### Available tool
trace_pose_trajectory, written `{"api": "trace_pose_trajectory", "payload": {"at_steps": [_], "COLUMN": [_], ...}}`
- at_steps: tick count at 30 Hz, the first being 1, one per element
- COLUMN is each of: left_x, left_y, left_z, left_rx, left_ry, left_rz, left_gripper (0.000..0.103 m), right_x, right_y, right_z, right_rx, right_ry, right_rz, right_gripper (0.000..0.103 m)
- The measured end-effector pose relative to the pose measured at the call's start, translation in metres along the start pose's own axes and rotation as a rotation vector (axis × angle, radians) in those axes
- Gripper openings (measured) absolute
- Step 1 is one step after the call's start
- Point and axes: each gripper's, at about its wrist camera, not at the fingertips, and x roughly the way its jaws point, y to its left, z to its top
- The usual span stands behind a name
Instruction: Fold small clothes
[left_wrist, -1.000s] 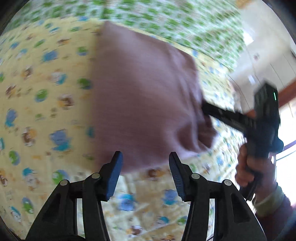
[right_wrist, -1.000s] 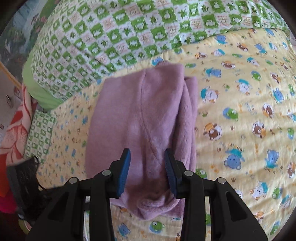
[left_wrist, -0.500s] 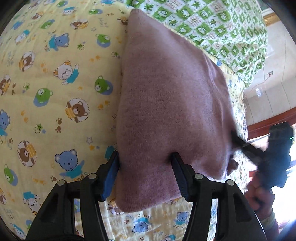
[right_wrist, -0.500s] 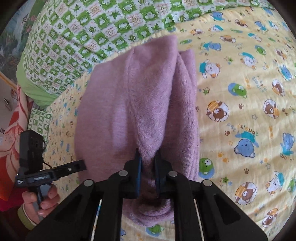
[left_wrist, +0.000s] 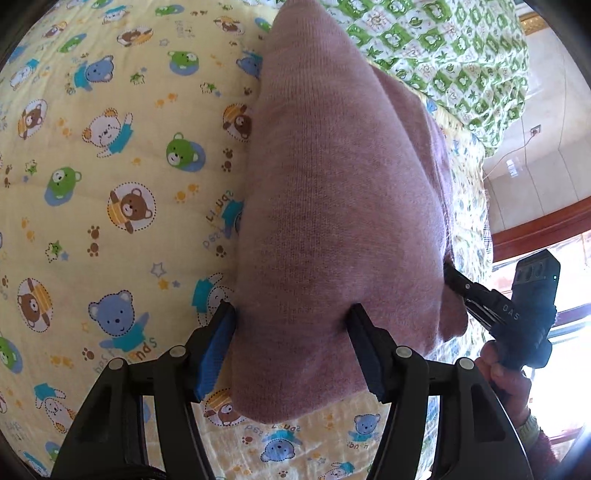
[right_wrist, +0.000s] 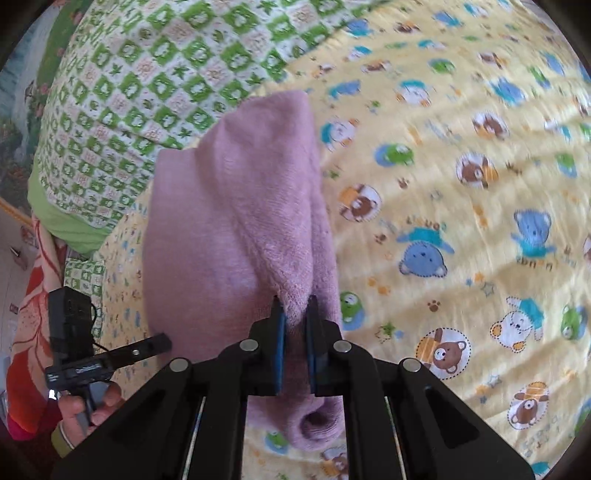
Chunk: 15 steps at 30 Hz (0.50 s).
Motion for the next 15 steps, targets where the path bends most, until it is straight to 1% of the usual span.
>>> {"api": "trace_pose_trajectory", "payload": {"at_steps": [1,3,7,8,9,11,12,14,15], "left_x": [0.002,0.004,-0.007,-0.010,-0.013,-0.017,-0.019,-0.020,-0.020], "left_y": [-0.001,-0.006,-0.012,-0.012,-0.013,-0.014,-0.014,-0.014,-0.014], "left_z": [0.000,0.004,0.016,0.022,0.030,0.043,0.053,0.067,0.075], "left_rx": [0.001,0.000,0.019,0.017,0.013,0.011,0.008,0.000,-0.006], "left_ry": [0.007,0.006,-0.027,-0.034,-0.049,-0.070,-0.086,-0.102,-0.110], "left_rz": [0.004,0.004,0.006,0.004,-0.002,0.001,0.006,0.012,0.015], "left_gripper": [0.064,0.064,0.063,0.063,0.063,0.064,0.064,0.065,0.065], "right_x": [0.001,0.003,-0.003,-0.006,-0.010,-0.018,-0.023,-0.025,-0.022], "right_y": [-0.001,0.004,0.011,0.013,0.017,0.020,0.022,0.026,0.027], "right_z": [0.000,0.000,0.002,0.004,0.006,0.013,0.018,0.031,0.040], "right_rx": [0.003,-0.041,-0.072,-0.082,-0.095,-0.106,-0.107,-0.105,-0.100], "right_ry": [-0.003,-0.009,0.007,0.006,-0.001,-0.033,-0.058,-0.092,-0.099], "right_rz": [-0.001,-0.032,-0.047,-0.055,-0.070,-0.096,-0.104,-0.094,-0.087], "right_gripper": [0.011,0.011,0.014,0.018,0.020,0.033,0.037,0.047,0.049]}}
